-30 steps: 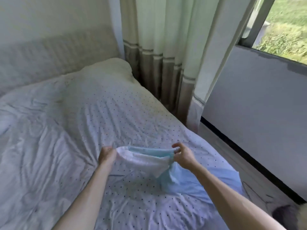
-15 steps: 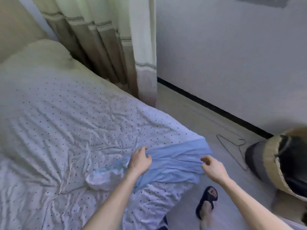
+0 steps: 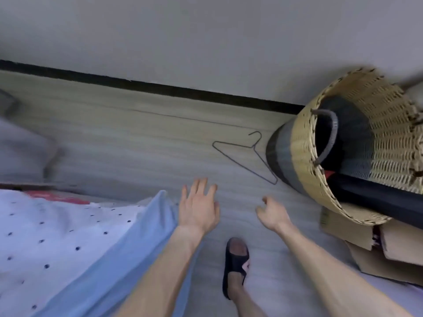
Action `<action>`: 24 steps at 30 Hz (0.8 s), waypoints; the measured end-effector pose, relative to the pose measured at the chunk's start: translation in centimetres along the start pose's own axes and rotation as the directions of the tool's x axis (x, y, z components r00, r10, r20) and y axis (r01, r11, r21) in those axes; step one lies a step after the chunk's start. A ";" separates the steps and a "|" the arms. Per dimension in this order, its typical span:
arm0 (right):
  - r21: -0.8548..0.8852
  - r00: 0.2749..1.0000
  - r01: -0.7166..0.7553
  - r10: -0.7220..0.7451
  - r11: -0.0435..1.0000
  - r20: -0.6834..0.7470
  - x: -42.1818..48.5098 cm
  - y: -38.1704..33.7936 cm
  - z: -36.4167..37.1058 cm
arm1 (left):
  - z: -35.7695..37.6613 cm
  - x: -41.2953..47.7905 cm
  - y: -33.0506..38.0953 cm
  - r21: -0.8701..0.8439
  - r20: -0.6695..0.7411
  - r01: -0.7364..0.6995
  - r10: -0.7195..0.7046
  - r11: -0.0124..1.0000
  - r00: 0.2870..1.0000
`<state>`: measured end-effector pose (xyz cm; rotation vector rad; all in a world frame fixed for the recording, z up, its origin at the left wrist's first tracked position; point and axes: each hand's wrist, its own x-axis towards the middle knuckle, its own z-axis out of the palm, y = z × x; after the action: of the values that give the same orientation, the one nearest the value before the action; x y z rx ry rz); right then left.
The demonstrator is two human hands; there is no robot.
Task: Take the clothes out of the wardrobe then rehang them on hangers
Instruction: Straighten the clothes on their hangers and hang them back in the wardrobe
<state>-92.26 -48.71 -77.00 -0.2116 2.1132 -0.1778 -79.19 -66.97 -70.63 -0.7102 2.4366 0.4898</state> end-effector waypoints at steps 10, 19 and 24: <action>-0.250 0.997 0.022 -0.040 0.968 -0.066 25.8 8.6 7.1 | 27.3 18.3 -2.4 0.141 0.356 0.079 -0.125 0.987 0.926; -0.629 0.970 0.136 -0.232 0.765 -0.074 31.0 11.3 12.2 | 34.5 21.2 -4.6 0.128 0.452 0.080 -0.129 0.989 0.883; -0.412 0.951 0.308 -0.271 0.858 0.148 21.1 9.1 14.3 | 26.1 20.9 -1.4 -0.608 0.598 0.648 -0.272 0.458 0.754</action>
<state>-91.74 -45.10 -103.81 -0.7929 2.0021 0.1267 -82.69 -63.63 -103.69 -1.4278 1.3865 1.3678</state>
